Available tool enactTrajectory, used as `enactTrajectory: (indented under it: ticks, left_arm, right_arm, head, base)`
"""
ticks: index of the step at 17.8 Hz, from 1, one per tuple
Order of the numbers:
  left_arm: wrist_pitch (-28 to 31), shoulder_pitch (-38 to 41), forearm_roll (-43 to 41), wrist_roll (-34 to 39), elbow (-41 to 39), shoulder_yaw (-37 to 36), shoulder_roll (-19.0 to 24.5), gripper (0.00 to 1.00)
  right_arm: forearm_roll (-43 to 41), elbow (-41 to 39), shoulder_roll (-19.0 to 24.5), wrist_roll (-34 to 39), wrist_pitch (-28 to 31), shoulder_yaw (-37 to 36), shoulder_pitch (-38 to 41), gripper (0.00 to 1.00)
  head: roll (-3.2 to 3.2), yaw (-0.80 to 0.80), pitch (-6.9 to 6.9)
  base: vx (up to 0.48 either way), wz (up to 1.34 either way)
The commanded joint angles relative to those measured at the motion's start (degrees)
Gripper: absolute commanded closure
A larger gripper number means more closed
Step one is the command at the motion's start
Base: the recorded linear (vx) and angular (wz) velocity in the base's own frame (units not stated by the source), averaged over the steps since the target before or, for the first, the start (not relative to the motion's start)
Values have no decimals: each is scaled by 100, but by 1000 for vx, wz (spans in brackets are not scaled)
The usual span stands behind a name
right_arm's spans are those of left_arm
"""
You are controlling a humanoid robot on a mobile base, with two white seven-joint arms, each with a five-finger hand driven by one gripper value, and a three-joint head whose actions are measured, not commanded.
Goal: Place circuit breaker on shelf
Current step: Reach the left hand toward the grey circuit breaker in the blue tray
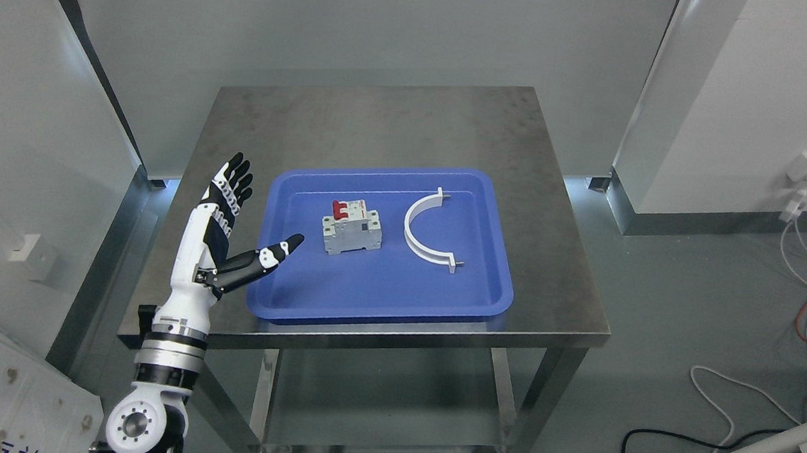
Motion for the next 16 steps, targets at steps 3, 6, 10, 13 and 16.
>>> enactTrajectory:
  ticks: [3,6,10,13,16]
  left_arm:
    - [294,-112,97,-325,10,233,182,0]
    - [285,-216,88,-887,18,-30,217,0]
    - [740,-822,-420,-1082,176,-872,532,1]
    - [1741,-1525,-868,-1204,439,-1340,639,1]
    - [2052,-1817,-2096,-1948,765,-1630,569,3]
  right_arm:
    - [1,0,-100,4,-631,114,0,0]
    - [1,0,-100,-4,-631,114,0,0]
    - [1,0,-100,-4,-622,114,0,0]
    - [1,0,-100,4,-622,114,0,0]
    - [1,0,-100,-4,-622,114,0,0]
  head:
    - [0,0,0]
    - [0,0,0]
    - [0,0,0]
    - [0,0,0]
    - [0,0,0]
  base:
    - [0,0]
    - [0,0]
    - [0,0]
    - [0,0]
    - [0,0]
